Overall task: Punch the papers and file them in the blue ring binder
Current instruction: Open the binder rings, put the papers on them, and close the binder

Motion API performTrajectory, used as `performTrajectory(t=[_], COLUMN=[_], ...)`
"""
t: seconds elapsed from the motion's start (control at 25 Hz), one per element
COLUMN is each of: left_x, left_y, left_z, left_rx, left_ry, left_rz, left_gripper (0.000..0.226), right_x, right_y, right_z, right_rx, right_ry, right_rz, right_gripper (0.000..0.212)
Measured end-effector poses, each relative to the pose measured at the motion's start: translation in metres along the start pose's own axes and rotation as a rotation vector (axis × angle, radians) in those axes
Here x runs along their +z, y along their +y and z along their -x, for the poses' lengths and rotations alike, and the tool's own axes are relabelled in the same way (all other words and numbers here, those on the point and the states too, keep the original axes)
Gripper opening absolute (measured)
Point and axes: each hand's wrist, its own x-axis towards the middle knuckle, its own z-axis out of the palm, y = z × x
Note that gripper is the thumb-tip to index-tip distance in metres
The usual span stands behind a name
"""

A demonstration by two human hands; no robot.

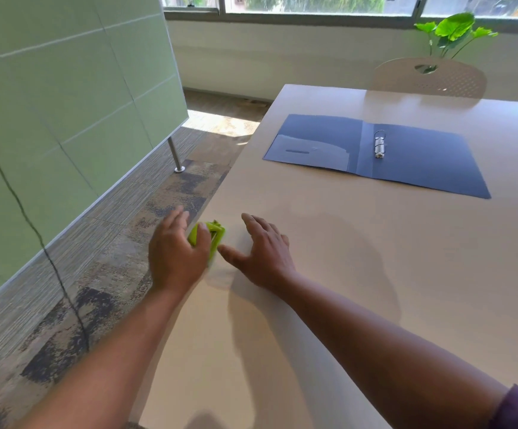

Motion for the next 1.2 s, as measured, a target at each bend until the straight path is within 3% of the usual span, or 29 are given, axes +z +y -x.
performTrajectory(t=[0.12, 0.24, 0.52, 0.72, 0.96, 1.2], left_x=[0.015, 0.053, 0.156, 0.21, 0.254, 0.267], left_y=[0.029, 0.074, 0.164, 0.208, 0.237, 0.243], left_z=[-0.007, -0.011, -0.013, -0.045, -0.09, -0.106], left_rx=[0.258, 0.43, 0.571, 0.632, 0.579, 0.428], left_ry=[0.052, -0.039, -0.3, -0.358, -0.478, -0.754], left_rz=[-0.042, 0.04, 0.059, 0.01, -0.132, -0.338], left_gripper=[0.054, 0.054, 0.061, 0.06, 0.065, 0.084], right_x=[-0.031, -0.074, -0.168, -0.197, -0.2, -0.209], right_y=[0.035, 0.087, 0.212, 0.26, 0.279, 0.289], right_z=[0.004, 0.005, 0.015, -0.01, -0.052, -0.076], right_rx=[0.05, 0.138, 0.352, 0.419, 0.441, 0.491], right_ry=[0.091, 0.198, 0.358, 0.452, 0.215, 0.055], right_rz=[-0.004, 0.083, 0.228, 0.226, 0.435, 0.481], right_gripper=[0.074, 0.065, 0.053, 0.05, 0.082, 0.089])
